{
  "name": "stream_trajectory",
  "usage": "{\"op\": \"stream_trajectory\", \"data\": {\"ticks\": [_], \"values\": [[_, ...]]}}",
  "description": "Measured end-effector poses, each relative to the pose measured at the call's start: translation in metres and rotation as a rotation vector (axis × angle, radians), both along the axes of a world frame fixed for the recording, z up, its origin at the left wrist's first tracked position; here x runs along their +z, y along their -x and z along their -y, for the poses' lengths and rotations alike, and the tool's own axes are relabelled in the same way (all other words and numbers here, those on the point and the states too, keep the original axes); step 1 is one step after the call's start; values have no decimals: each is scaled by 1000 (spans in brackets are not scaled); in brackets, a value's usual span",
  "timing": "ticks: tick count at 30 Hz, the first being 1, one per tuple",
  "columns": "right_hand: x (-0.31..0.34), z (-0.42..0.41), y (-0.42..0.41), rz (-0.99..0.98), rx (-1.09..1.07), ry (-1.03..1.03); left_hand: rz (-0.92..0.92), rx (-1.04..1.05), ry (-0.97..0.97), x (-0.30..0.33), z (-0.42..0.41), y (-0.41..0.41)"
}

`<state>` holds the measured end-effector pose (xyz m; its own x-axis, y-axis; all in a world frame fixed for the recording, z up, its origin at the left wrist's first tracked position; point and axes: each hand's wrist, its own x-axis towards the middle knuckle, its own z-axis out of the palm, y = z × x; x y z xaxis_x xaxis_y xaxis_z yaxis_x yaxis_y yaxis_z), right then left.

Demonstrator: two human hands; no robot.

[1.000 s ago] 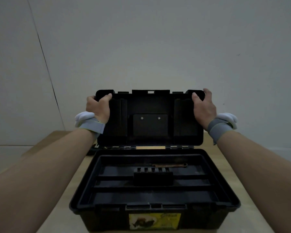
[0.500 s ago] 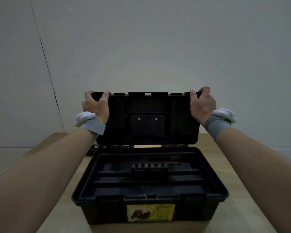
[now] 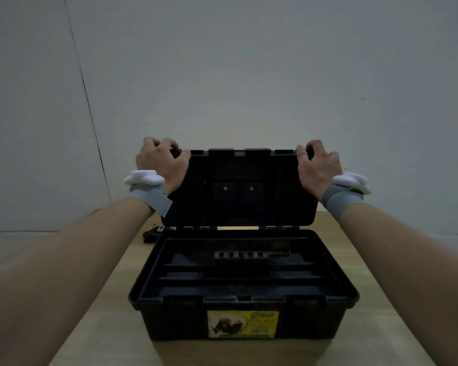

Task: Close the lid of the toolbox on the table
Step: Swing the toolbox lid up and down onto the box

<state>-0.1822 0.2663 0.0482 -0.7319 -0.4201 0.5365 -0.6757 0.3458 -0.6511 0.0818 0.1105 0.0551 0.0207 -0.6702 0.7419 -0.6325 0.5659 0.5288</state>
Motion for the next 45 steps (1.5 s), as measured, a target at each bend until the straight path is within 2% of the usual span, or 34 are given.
{"op": "stream_trajectory", "data": {"ticks": [7,13,24,33,45], "values": [[4,-7,-5,-57,-61,7,291,53,273,1,1,-3],[7,-20,-12,-225,-105,-58,457,107,282,3,-5,-8],[-2,-35,-21,-389,-174,-85,582,63,364,1,-33,-25],[-13,-51,-33,-522,-227,-104,503,7,373,-8,-49,-39],[-27,-74,-39,-637,-149,-89,458,-7,442,-25,-64,-52]]}}
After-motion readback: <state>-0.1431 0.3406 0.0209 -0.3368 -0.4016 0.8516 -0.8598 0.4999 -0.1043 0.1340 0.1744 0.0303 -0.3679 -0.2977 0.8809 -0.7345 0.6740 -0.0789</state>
